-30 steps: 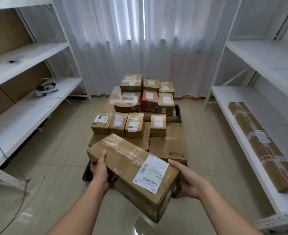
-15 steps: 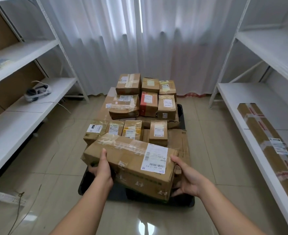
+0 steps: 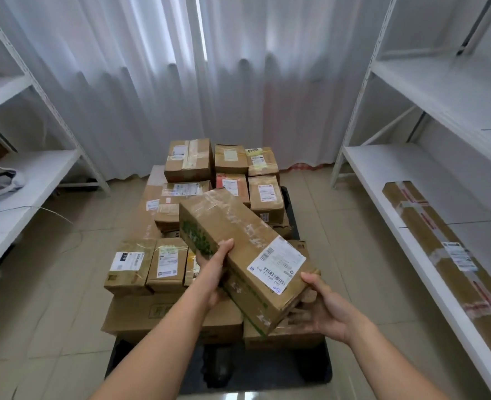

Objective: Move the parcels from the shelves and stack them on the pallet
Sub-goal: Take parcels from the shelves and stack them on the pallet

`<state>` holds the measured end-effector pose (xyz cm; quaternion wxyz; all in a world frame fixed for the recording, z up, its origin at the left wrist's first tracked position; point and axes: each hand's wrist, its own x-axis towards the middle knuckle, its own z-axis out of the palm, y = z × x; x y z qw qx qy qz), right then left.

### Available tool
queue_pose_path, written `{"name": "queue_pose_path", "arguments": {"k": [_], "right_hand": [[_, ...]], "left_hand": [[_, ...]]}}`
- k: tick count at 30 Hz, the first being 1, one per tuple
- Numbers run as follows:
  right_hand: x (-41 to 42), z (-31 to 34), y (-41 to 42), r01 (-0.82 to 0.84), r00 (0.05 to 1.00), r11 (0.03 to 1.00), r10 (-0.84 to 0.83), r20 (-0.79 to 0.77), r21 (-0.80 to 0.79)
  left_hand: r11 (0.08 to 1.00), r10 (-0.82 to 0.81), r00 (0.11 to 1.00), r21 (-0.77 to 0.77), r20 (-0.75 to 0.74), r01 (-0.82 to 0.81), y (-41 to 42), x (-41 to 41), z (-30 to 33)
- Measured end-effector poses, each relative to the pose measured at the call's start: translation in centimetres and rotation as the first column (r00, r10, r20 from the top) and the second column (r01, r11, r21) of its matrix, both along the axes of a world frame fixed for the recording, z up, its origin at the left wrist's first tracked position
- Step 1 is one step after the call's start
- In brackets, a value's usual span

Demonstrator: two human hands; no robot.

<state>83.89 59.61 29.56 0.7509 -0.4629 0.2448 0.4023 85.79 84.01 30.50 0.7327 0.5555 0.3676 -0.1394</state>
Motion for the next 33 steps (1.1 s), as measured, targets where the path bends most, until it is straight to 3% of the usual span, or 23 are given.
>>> {"name": "queue_pose_path", "arguments": {"k": [4,6,10,18,25,33], "right_hand": [[2.4,0.6,-3.1,0.013,0.999,0.966,0.0,0.049,-0.26],[3.9,0.6,-4.6,0.048,0.998,0.956,-0.032,0.057,-0.289],[6.8,-0.3,-7.3,-0.101,0.995,0.952,0.093,-0.04,-0.289],[14.0,-6.0,-12.3,-0.3,0.946,0.919,0.254,-0.2,-0.254],[19.0,-12.7,-15.8,-0.221,0.948,0.956,0.163,-0.274,-0.194],[20.5,-19.1,-16.0,-0.295,0.916,0.911,0.184,-0.357,-0.288]], "left_hand": [[0.991,-0.132,0.991,0.03,-0.021,0.133,-2.0,4.4,-0.2],[0.976,-0.215,0.976,0.028,-0.026,0.216,-3.6,6.4,-1.0],[0.946,-0.323,0.946,-0.003,-0.029,0.323,-8.1,9.5,-3.2],[0.95,-0.312,0.94,-0.027,-0.135,0.312,-14.0,14.7,-8.8],[0.948,-0.276,0.933,0.094,-0.232,0.303,-18.7,17.7,-17.2],[0.968,-0.227,0.922,0.033,-0.312,0.249,-21.0,17.9,-19.2]]}}
